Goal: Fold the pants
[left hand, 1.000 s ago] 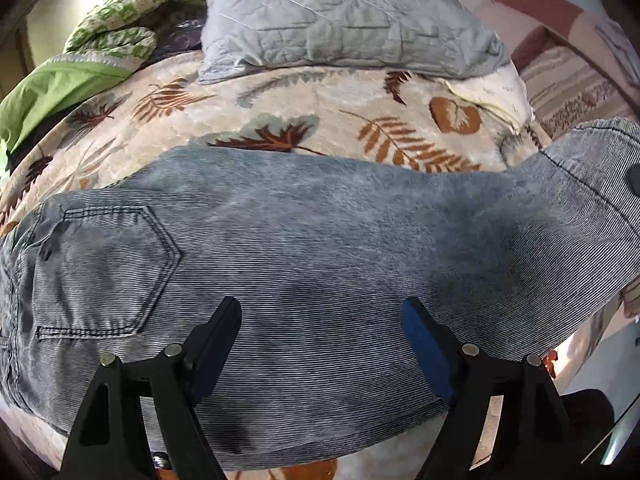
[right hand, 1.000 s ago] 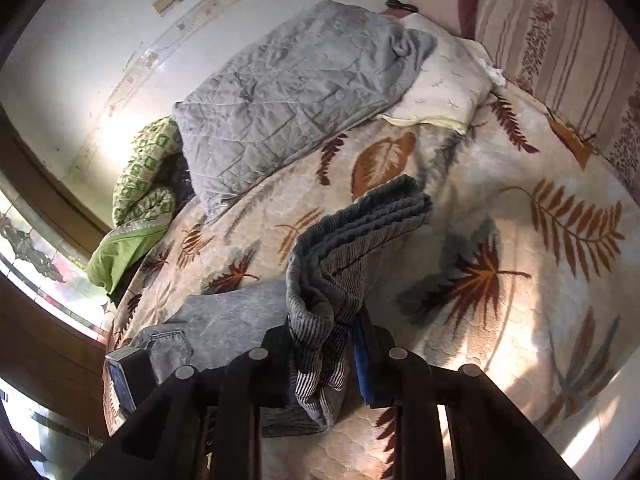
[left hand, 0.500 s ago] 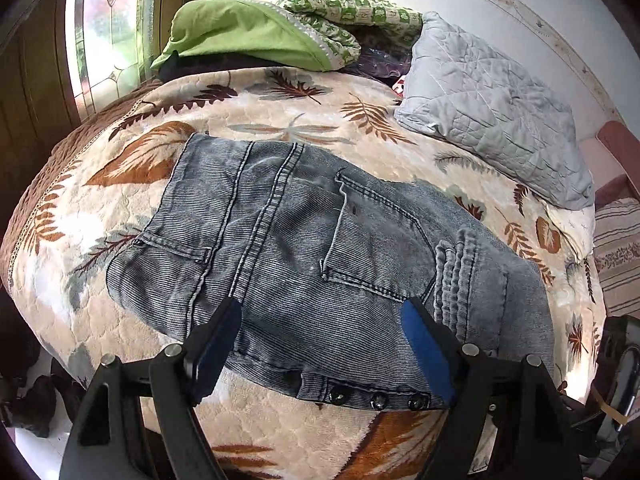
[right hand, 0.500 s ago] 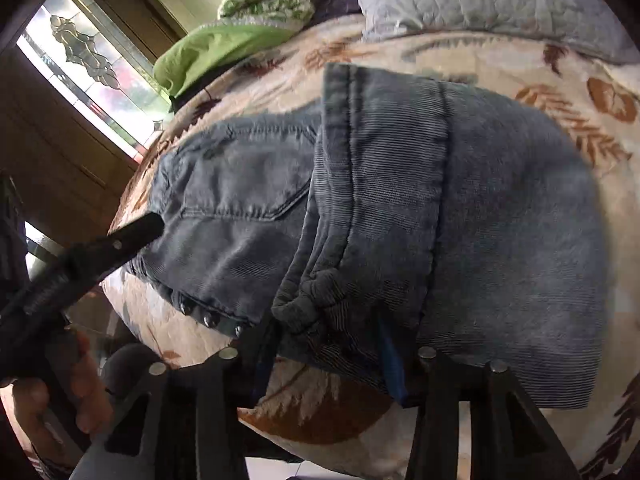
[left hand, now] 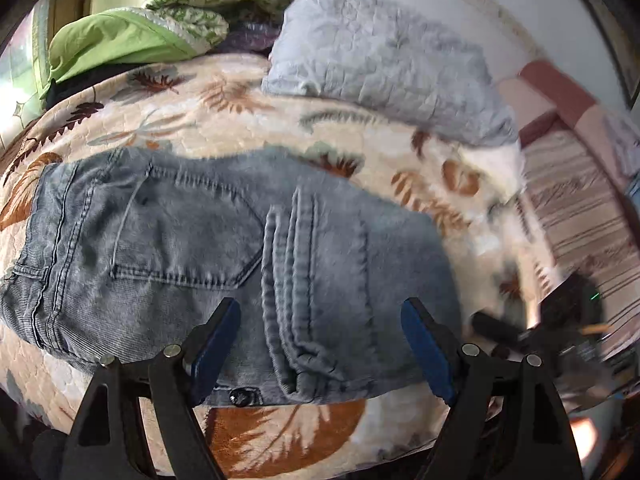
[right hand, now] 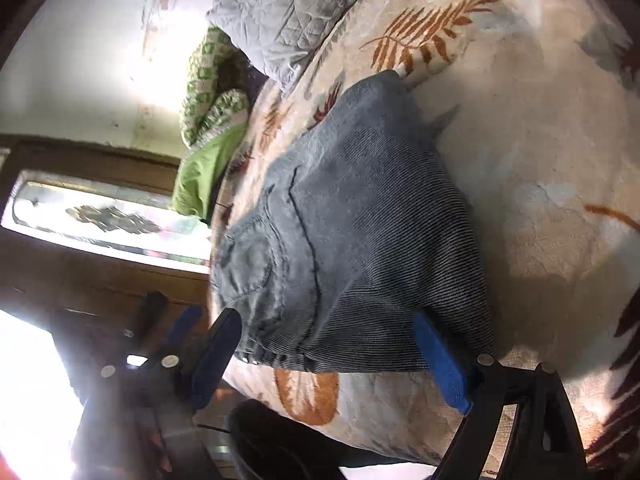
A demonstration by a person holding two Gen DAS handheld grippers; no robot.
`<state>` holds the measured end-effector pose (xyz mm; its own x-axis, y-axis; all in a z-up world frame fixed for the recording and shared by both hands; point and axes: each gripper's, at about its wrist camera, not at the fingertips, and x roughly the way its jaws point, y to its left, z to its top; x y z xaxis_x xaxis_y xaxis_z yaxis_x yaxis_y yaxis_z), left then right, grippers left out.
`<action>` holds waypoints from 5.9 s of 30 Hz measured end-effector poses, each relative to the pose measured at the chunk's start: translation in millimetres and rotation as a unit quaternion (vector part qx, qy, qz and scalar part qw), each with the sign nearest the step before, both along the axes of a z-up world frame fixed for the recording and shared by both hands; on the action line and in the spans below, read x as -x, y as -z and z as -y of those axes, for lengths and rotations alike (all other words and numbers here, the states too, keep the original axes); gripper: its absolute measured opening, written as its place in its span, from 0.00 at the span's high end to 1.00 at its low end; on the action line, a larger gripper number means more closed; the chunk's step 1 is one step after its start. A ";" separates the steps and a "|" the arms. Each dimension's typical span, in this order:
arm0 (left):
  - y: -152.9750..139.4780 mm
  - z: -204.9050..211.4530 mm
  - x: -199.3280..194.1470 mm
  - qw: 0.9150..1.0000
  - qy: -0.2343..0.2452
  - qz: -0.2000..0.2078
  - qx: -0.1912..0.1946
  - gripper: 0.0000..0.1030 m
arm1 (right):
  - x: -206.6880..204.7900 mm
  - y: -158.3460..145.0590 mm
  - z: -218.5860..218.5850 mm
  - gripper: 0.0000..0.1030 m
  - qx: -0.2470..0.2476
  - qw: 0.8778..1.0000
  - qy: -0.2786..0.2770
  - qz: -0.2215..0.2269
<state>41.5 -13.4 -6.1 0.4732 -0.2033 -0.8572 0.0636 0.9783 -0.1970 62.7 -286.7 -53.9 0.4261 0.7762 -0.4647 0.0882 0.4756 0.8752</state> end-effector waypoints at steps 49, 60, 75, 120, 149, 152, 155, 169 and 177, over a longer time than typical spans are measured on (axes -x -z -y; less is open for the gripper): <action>38.7 10.8 -1.2 0.995 0.000 -0.012 -0.096 0.17 | -76.2 -39.3 2.9 0.10 0.044 0.995 -0.088 0.034; 36.3 9.2 0.5 0.995 -0.002 -0.015 -0.094 0.17 | -13.7 -20.1 -1.3 0.10 0.056 0.993 -0.099 0.021; -8.5 -91.9 45.5 0.990 -0.122 0.058 0.047 0.17 | -8.1 -36.3 -24.6 0.10 0.122 0.985 -0.116 0.049; 28.0 -161.9 -0.7 0.975 -0.212 0.043 -0.046 0.17 | -218.3 -24.6 -224.1 0.69 0.352 0.892 -0.276 0.065; 32.6 -163.6 2.5 0.975 -0.209 0.066 -0.044 0.13 | -132.6 -90.1 -241.8 0.29 0.571 0.774 -0.170 0.214; 33.2 -163.2 3.2 0.974 -0.210 0.068 -0.044 0.13 | -131.1 -82.8 -242.0 0.29 0.586 0.766 -0.162 0.209; 33.8 -163.9 3.3 0.974 -0.209 0.070 -0.044 0.12 | -132.3 -75.0 -246.0 0.29 0.597 0.759 -0.160 0.204; 33.1 -169.4 5.1 0.975 -0.205 0.077 -0.023 0.11 | -155.0 -46.1 -268.1 0.21 0.634 0.732 -0.176 0.174; 1.6 -199.7 50.8 0.955 -0.250 0.128 0.098 0.11 | -77.5 -86.2 -221.3 0.21 0.425 0.859 -0.245 0.148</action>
